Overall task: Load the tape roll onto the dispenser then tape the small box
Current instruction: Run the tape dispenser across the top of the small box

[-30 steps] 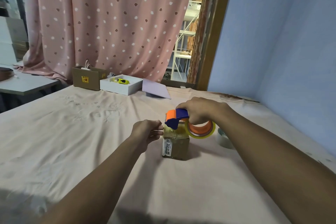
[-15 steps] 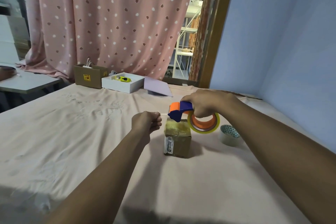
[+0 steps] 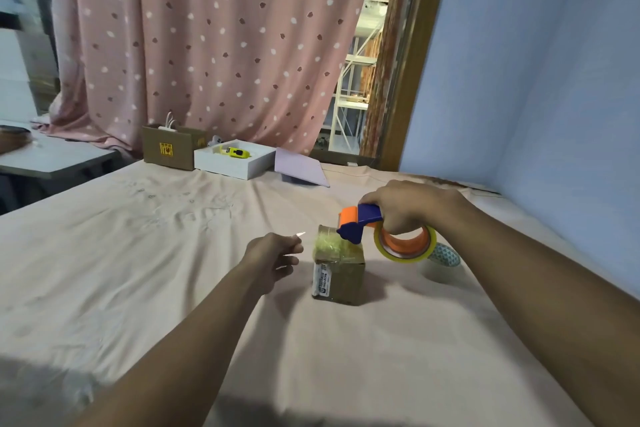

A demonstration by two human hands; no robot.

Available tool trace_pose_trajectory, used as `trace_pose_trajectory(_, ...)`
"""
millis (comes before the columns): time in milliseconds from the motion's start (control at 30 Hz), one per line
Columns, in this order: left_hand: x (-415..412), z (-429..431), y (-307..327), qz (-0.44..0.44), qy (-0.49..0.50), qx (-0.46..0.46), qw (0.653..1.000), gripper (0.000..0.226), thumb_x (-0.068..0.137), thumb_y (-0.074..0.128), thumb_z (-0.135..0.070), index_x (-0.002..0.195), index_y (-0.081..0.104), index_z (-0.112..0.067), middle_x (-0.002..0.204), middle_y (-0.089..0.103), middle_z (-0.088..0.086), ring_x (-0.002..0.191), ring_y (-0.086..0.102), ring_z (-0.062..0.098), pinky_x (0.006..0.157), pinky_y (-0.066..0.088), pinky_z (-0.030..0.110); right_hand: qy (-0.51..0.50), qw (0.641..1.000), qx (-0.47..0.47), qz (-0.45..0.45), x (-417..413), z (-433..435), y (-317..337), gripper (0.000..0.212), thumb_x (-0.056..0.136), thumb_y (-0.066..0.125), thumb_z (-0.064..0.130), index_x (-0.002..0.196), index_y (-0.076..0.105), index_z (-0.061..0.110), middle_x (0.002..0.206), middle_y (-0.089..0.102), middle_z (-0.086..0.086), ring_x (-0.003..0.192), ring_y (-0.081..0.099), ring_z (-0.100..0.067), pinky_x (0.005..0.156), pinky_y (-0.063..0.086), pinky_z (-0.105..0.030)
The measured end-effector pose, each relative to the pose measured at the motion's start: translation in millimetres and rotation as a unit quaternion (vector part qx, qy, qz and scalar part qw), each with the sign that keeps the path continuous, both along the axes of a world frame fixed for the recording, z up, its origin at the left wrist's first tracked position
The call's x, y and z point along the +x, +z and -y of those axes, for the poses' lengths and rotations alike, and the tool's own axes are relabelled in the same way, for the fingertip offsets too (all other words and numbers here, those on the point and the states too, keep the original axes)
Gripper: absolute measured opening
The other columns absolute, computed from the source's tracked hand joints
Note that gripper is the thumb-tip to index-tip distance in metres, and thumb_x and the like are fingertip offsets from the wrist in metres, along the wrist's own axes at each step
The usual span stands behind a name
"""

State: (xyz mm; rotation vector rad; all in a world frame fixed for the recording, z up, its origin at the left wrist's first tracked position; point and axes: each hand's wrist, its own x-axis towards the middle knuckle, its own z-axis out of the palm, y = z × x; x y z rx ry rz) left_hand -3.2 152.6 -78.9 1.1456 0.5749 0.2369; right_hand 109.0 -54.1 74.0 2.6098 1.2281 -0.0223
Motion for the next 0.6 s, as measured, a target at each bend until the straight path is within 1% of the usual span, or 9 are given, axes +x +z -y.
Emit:
trace_pose_trajectory(100,2,8,-7,-0.025,-0.002,-0.004,1.000,0.009,0.089,0.071,-0.013,0.095,0.073,-0.008,0.069,0.073,0.002,0.052,0.055,0.017,0.052,0.044,0.026,-0.007,1.000,-0.003,-0.009,2,4,-6,0.069,0.081,0.073,0.018,0.143,0.047,0.034,0.125,0.063,-0.002,0.102,0.053,-0.022,0.077,0.050,-0.034)
trace_pose_trajectory(233,5,21,-10,-0.031,0.010,0.032,0.999,0.011,0.088,0.073,-0.012,0.096,0.072,-0.005,0.071,0.073,0.005,0.052,0.053,0.019,0.048,0.045,0.024,-0.016,1.000,-0.004,-0.017,5,9,-11,0.068,0.082,0.070,0.017,0.144,0.047,0.033,0.119,0.060,-0.001,0.099,0.052,-0.022,0.074,0.046,-0.033)
trace_pose_trajectory(333,8,32,-12,-0.026,0.041,0.067,0.997,0.016,0.086,0.073,-0.011,0.099,0.068,-0.003,0.076,0.073,0.008,0.058,0.055,0.023,0.052,0.045,0.026,-0.020,1.000,-0.002,-0.022,6,12,-16,0.068,0.083,0.069,0.016,0.145,0.046,0.032,0.121,0.060,-0.002,0.100,0.050,-0.022,0.075,0.044,-0.032)
trace_pose_trajectory(400,12,36,-15,0.001,0.073,0.150,0.986,0.029,0.081,0.078,-0.014,0.107,0.069,-0.007,0.090,0.071,0.010,0.071,0.063,0.027,0.059,0.055,0.033,-0.024,0.999,0.004,-0.023,7,15,-18,0.068,0.083,0.069,0.016,0.145,0.047,0.032,0.126,0.062,-0.003,0.100,0.051,-0.021,0.076,0.044,-0.032)
trace_pose_trajectory(433,12,38,-15,0.004,0.082,0.219,0.972,0.034,0.077,0.081,-0.018,0.109,0.070,-0.011,0.100,0.068,0.009,0.082,0.066,0.028,0.068,0.059,0.038,-0.026,0.999,0.007,-0.024,8,17,-19,0.066,0.083,0.068,0.016,0.144,0.048,0.032,0.126,0.062,-0.003,0.100,0.051,-0.021,0.076,0.044,-0.032)
trace_pose_trajectory(467,12,40,-16,0.004,0.085,0.292,0.953,0.036,0.075,0.082,-0.020,0.108,0.071,-0.016,0.108,0.064,0.007,0.091,0.067,0.026,0.078,0.058,0.038,-0.029,0.999,0.010,-0.024,9,19,-20,0.065,0.083,0.067,0.015,0.144,0.049,0.032,0.124,0.063,-0.003,0.099,0.052,-0.022,0.075,0.044,-0.033)
trace_pose_trajectory(500,12,43,-16,0.003,0.080,0.355,0.931,0.032,0.076,0.082,-0.019,0.106,0.072,-0.018,0.112,0.061,0.005,0.094,0.067,0.024,0.082,0.054,0.033,-0.032,0.999,0.015,-0.027,10,20,-21,0.065,0.083,0.066,0.015,0.143,0.049,0.032,0.123,0.062,-0.002,0.099,0.052,-0.022,0.075,0.044,-0.033)
trace_pose_trajectory(533,13,46,-17,0.009,0.074,0.401,0.913,0.025,0.079,0.079,-0.017,0.103,0.074,-0.020,0.113,0.059,0.003,0.093,0.067,0.021,0.079,0.049,0.026,-0.036,0.999,0.018,-0.030,10,22,-22,0.066,0.083,0.067,0.015,0.144,0.049,0.032,0.122,0.062,-0.002,0.099,0.052,-0.022,0.076,0.045,-0.033)
trace_pose_trajectory(600,13,50,-22,0.024,0.059,0.453,0.889,0.016,0.084,0.075,-0.015,0.099,0.076,-0.022,0.110,0.059,-0.001,0.091,0.066,0.019,0.070,0.042,0.017,-0.040,0.998,0.021,-0.035,10,23,-23,0.068,0.083,0.069,0.016,0.145,0.047,0.032,0.127,0.061,-0.003,0.101,0.051,-0.021,0.078,0.046,-0.032)
